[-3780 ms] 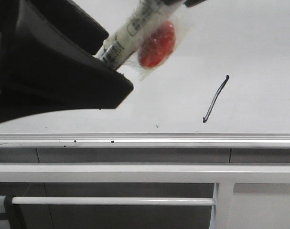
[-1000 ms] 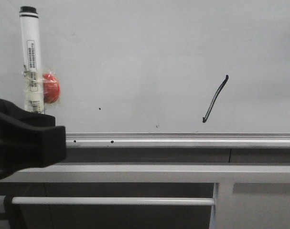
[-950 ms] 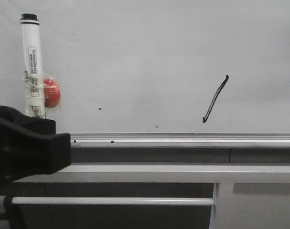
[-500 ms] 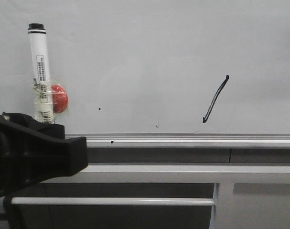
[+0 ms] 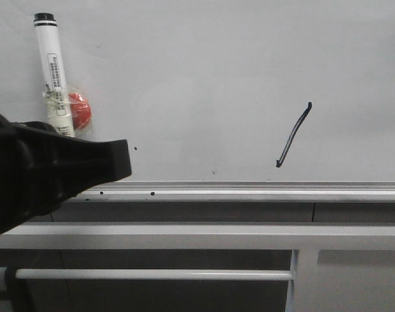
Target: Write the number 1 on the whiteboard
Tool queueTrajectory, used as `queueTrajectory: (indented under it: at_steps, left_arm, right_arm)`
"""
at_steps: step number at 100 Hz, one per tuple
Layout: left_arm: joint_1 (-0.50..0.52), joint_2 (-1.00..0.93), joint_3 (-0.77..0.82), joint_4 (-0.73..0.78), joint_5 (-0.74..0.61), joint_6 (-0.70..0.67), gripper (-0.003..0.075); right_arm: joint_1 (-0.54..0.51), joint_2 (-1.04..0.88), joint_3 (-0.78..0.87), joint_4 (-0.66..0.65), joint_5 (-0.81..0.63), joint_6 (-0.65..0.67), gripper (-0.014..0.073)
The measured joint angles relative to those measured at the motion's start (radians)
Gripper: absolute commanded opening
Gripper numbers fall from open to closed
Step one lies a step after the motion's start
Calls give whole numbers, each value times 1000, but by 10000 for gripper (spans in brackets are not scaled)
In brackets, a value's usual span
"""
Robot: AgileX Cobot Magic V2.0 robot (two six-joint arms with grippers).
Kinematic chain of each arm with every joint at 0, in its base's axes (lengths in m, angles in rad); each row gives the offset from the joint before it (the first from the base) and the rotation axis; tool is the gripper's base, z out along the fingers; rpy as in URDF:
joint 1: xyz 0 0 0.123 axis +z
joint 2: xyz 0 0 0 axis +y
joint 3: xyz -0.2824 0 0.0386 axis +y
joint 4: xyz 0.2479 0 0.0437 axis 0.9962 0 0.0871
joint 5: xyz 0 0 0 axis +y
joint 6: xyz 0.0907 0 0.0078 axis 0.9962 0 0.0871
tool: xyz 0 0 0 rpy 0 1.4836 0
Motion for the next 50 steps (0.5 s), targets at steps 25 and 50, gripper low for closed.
queueTrajectory:
  at_steps: [25, 50]
  left_arm:
    - [44, 0, -46, -2, -54, 69, -20]
    - [117, 0, -75, 8, -144, 101, -20]
  right_arm:
    - [0, 0, 0, -2, 0, 0, -64]
    - [0, 0, 0, -4, 0, 0, -64]
